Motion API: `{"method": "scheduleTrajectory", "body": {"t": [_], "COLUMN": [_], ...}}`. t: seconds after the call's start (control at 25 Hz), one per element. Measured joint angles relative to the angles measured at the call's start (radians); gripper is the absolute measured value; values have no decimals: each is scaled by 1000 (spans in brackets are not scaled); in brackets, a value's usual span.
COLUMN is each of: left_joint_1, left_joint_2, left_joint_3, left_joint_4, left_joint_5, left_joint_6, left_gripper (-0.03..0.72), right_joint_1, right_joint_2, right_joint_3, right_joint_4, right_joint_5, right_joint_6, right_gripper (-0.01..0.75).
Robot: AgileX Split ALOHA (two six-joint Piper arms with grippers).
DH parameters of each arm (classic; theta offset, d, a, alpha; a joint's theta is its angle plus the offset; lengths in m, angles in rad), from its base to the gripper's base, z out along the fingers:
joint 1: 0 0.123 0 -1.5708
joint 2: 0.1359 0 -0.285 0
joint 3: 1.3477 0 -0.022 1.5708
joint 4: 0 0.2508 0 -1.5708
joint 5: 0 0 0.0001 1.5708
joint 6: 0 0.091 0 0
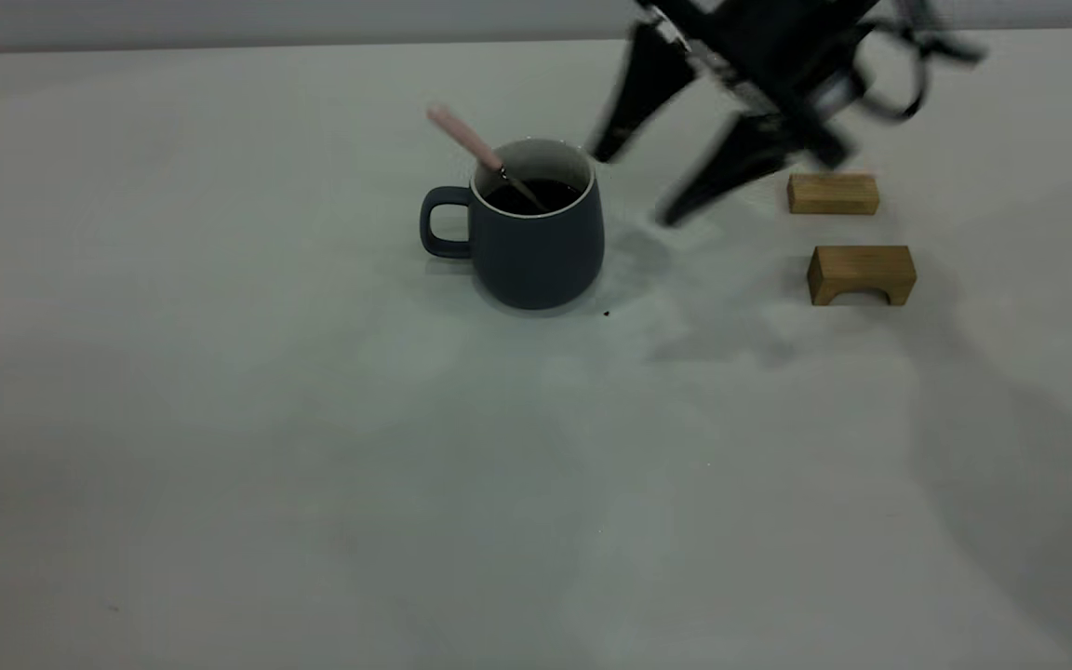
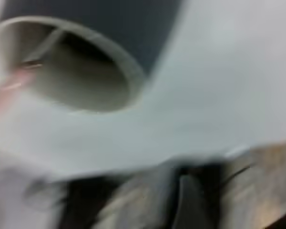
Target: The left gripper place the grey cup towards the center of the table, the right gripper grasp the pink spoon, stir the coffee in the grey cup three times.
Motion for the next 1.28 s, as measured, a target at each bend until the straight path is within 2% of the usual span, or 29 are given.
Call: {"method": "scheduleTrajectory", "body": {"t": [0.12, 0.24, 0.52, 0.68, 0.84, 1.28], "left_joint_1": [0, 0, 0, 0, 0, 0], "left_joint_2": [0, 0, 0, 0, 0, 0], "left_joint_3": [0, 0, 0, 0, 0, 0], "left_joint_4": [0, 0, 0, 0, 0, 0], "left_joint_5": [0, 0, 0, 0, 0, 0], "left_joint_6": [0, 0, 0, 0, 0, 0], "left_gripper": [568, 568, 568, 568, 568, 568], "right_joint_1": [0, 0, 9, 9, 9, 9], "right_joint_2": [-101, -211, -562, -741, -903, -1400], "right_joint_3": [0, 1, 3, 13, 102, 611], "right_joint_4": [-337, -594, -978, -1038, -1015, -992], "right_joint_5": [12, 20, 41, 51, 58, 63], "right_joint_6": [-18, -21, -150, -279, -358, -364], "right_gripper": [528, 469, 338, 269, 225, 225]}}
